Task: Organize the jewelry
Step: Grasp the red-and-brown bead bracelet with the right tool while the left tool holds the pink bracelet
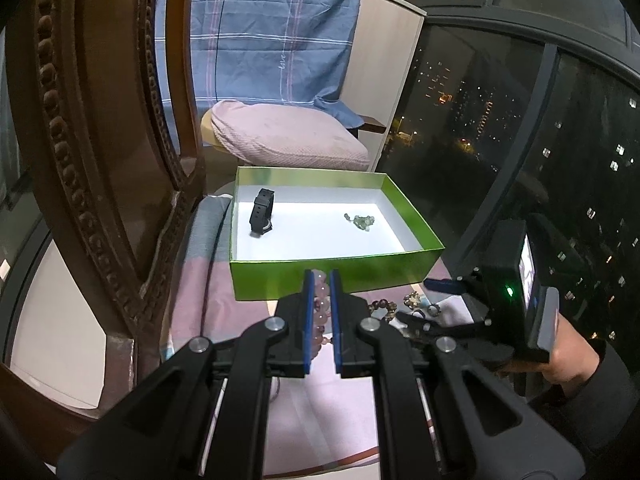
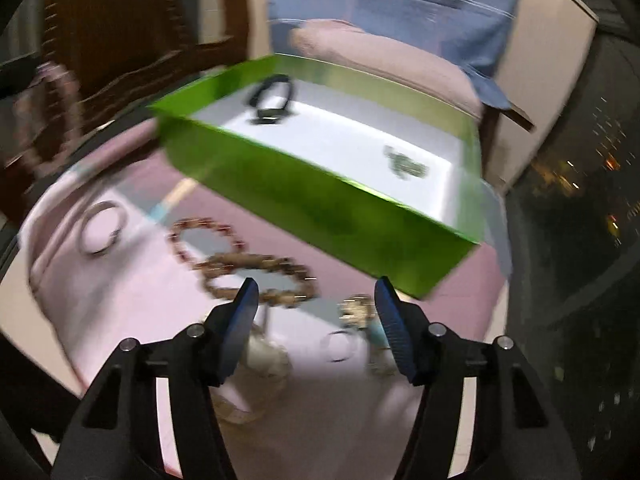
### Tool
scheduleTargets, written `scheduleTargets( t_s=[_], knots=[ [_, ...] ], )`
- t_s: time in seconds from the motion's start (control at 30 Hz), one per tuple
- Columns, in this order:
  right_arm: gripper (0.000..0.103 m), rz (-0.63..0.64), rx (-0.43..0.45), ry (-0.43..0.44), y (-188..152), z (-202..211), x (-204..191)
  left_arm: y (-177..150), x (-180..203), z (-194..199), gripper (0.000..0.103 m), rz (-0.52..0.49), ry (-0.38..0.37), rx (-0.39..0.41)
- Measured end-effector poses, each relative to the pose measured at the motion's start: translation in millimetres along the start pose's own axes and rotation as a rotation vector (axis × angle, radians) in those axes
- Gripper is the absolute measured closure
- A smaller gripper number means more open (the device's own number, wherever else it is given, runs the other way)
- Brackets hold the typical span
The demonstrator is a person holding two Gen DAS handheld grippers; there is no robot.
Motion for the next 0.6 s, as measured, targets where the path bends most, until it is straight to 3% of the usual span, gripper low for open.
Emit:
scheduleTargets(
  t_s=[0.2,0.3,0.37,0.43,0.6],
  knots=[
    [0.043,-0.031,-0.004,0.003,8,-10,2,-1,-1,-2,0.095,0.002,0.000,-0.003],
    [0.059,0.012,-0.059,-0.001,9,-30,-3,-3,0,-3,0.095,-0.002,0.002,-0.008],
    [0.068,-0.021,-0.092,0.039,8,-35,-4,-4,-1,-3,0.095,-0.003,0.003,-0.010],
    [0.070,-0.047,-0.118,0.054,6,-39,-1,-4,-2,-2,0.095,-0.002,0.004,-0.010],
    [0.069,-0.133,-0.190,0.185,-3,-43,-11,-4,-3,-4,0.095,0.002,0.006,-0.015]
  ],
)
Point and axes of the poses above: each gripper's, at about its wrist camera, not at the fingertips, and z roughly against the way its jaws point, x to its right, y to its top, the point moved 10 cm from there along -z, roughly the way its jaws point, and after that the axes turned 2 degrees about -y, right-handed, at the moved point
